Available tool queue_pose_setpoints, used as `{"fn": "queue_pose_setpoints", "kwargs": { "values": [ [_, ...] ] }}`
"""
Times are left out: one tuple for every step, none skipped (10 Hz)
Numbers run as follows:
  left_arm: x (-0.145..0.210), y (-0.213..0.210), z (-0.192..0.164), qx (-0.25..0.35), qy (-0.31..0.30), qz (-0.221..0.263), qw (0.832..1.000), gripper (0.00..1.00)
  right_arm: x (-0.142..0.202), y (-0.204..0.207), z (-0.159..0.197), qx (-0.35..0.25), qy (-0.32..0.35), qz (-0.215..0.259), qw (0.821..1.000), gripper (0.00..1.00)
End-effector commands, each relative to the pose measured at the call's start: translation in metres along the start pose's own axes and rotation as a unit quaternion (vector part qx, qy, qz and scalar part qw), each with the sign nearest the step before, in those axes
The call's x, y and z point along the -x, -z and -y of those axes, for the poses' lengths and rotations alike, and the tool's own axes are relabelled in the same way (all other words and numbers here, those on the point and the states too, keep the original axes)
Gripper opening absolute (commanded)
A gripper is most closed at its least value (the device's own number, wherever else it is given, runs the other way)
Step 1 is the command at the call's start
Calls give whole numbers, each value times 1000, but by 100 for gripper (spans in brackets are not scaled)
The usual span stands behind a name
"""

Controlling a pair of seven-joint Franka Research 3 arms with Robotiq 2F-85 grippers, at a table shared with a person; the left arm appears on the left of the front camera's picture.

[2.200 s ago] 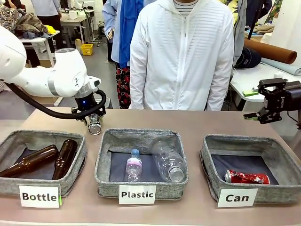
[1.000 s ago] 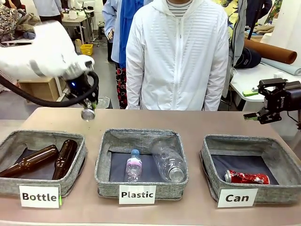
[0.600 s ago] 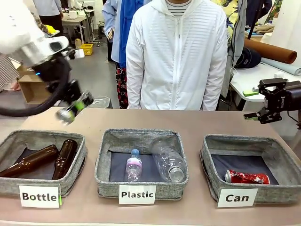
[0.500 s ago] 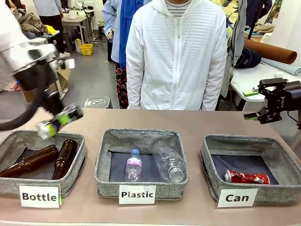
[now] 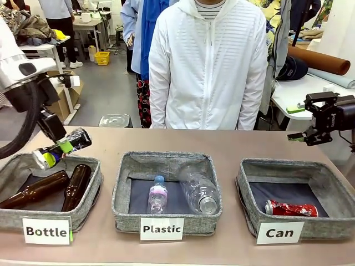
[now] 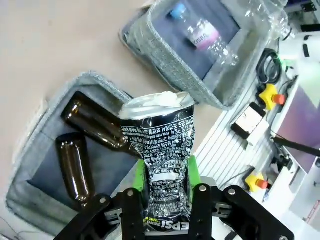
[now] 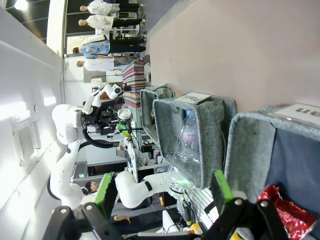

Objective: Sort the can waste into the basket.
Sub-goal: Pick up the can waste from the table and place it in the right Fabric basket.

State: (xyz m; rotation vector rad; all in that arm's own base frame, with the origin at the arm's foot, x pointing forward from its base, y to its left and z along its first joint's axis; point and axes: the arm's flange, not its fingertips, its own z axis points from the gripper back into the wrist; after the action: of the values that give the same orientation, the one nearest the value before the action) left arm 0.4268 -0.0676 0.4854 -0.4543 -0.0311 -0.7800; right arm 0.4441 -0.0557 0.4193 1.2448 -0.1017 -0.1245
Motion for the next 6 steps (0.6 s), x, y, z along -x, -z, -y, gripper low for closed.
{"fn": "queue_pose_setpoints", "kwargs": {
  "values": [
    [-14,14,32,-10,65,51,997,37,15,-2,-23,104,-22,-8,994,100],
    [-45,21,78,-20,159,92,983,37,28,-9,-37,181,-36,-25,983,100],
    [-78,24,125,-50,217,112,968,37,44,-29,-46,242,-40,-37,969,100],
    [-100,32,168,-48,298,127,945,37,65,-57,-52,278,-37,-19,960,100],
    [-124,43,218,-50,375,126,917,37,95,-89,-55,297,-43,-27,954,100],
    [-153,60,254,-63,425,125,894,37,119,-115,-50,300,-50,-41,952,100]
  ]
}}
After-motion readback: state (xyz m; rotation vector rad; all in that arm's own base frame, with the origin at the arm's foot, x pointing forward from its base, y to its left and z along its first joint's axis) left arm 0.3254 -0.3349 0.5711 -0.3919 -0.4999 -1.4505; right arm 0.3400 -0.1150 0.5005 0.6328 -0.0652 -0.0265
